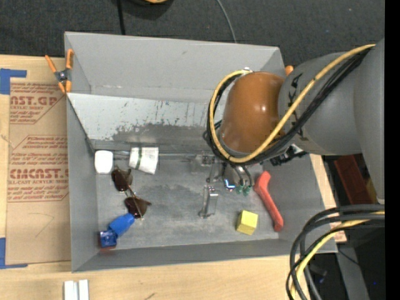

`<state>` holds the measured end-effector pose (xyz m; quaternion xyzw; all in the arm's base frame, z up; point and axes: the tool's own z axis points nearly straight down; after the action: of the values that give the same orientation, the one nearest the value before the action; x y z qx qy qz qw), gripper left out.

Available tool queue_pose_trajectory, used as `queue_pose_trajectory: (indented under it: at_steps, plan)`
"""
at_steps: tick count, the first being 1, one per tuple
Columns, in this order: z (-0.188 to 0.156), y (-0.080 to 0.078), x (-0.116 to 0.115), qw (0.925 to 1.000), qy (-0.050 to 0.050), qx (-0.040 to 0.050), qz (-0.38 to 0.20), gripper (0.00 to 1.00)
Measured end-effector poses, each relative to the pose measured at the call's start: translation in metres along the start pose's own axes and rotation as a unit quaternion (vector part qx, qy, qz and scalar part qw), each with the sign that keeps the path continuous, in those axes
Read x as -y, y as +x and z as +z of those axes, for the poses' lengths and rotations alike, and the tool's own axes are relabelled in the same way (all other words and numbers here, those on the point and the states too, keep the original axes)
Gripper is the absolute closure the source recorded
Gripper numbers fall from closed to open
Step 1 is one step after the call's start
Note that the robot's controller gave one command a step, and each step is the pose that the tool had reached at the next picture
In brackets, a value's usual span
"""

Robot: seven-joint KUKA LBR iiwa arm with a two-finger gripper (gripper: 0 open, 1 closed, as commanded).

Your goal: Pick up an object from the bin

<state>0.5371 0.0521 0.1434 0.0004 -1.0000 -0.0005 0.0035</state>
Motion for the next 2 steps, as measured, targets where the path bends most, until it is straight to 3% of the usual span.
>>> queue_pose_trajectory:
  at_steps: [1, 2]
  plan:
    - [-0.005, -0.002, 0.000, 1.0000, 0.000, 0.0038, 0.000, 0.00]
    - [0.013, -0.005, -0.064, 0.9999, 0.000, 0.0025, -0.014, 0.00]
